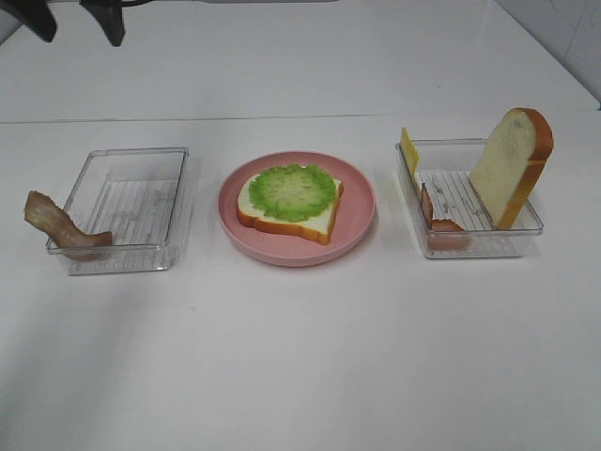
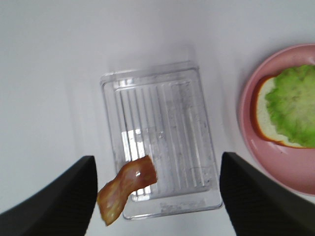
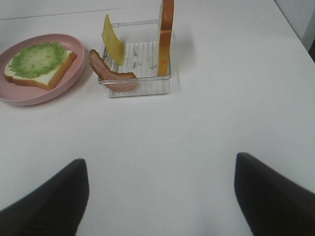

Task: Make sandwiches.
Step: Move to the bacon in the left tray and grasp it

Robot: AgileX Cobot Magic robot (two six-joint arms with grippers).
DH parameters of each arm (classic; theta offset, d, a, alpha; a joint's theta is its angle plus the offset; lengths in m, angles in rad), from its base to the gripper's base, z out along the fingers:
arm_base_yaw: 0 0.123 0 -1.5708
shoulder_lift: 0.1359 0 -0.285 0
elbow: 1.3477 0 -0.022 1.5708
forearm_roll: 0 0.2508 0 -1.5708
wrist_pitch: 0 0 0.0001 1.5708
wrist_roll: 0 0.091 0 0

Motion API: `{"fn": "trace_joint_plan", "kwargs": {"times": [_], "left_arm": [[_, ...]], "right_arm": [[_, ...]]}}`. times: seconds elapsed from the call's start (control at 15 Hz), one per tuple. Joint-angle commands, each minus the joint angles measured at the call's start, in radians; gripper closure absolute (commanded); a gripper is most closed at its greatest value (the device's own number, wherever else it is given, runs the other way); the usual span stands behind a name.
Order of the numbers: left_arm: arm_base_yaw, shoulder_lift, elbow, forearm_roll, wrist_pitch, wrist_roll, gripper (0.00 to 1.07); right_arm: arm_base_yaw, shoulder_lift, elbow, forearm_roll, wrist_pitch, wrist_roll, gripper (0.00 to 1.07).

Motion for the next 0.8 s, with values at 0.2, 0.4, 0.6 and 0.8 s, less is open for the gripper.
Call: {"fn": "trace_joint_plan", "kwargs": {"times": [0.2, 0.4, 0.6, 0.8], "left_arm": [[0.079, -0.105, 0.208, 0.003, 0.076, -0.032, 0.4], [0.118, -0.122, 0.338, 0.003, 0.074, -0.035, 0.4], [0.142, -0.112, 0.48, 0.003, 0.007, -0.054, 0.4], [0.142, -0.075, 0.496, -0.006, -0.025, -0.055, 0.4]], "right_arm": [[-0.003, -0.013, 0.003, -0.001, -0.004, 0.009, 0.31], [-0.003, -0.013, 0.003, -0.001, -0.004, 0.009, 0.31], [-0.003, -0.013, 0.003, -0.001, -0.004, 0.009, 0.31], [-0.003, -0.013, 0.003, -0.001, -0.004, 0.009, 0.31]]}}
